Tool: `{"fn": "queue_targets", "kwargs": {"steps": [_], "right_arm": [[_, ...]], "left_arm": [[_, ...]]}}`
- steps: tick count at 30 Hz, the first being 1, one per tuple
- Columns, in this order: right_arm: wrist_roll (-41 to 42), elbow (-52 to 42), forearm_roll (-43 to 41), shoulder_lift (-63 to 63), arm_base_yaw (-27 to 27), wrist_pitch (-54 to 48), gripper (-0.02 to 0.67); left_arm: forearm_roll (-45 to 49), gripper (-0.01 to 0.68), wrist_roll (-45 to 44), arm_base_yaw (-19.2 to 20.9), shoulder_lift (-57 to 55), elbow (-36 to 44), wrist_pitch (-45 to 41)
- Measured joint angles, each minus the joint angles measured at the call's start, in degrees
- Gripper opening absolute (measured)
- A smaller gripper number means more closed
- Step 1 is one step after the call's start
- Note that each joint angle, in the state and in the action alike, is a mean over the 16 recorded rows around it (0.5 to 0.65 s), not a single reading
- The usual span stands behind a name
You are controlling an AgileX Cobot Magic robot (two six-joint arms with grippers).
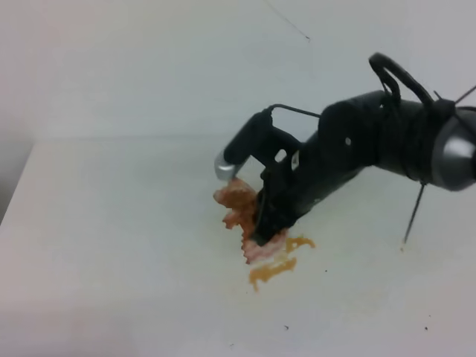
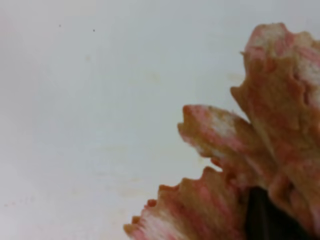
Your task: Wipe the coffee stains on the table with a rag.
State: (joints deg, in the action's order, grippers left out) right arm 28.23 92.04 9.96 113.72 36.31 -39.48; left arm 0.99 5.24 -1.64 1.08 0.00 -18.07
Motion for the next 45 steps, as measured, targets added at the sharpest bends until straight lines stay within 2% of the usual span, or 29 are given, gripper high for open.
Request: {"fn": "queue_targets", "kwargs": {"steps": [8,13,25,35,45], "right_arm": [[2.25,-12.84,5.67,-2.89,0.19,10.53,0.001],[3.57,-16.66,7.97,-1.08,0.4,14.35,0.001],[3.31,-17.27,3.53,4.22,-0.25,16.52,0.001],[0.48,-17.27,-1.62,4.75,-5.56,17.52,0.001],[0.48,-17.21,-1.45,4.76,-8.99,17.76,0.001]], "left_arm": [[0.0,-0.003,0.0,0.0,0.09,0.15,0.0],[0.0,-0.003,0.0,0.0,0.19,0.15,0.0],[0.0,-0.003,0.0,0.0,0.28,0.0,0.0],[0.0,-0.003,0.0,0.0,-0.19,0.15,0.0],[0.0,-0.003,0.0,0.0,0.19,0.15,0.0]]}}
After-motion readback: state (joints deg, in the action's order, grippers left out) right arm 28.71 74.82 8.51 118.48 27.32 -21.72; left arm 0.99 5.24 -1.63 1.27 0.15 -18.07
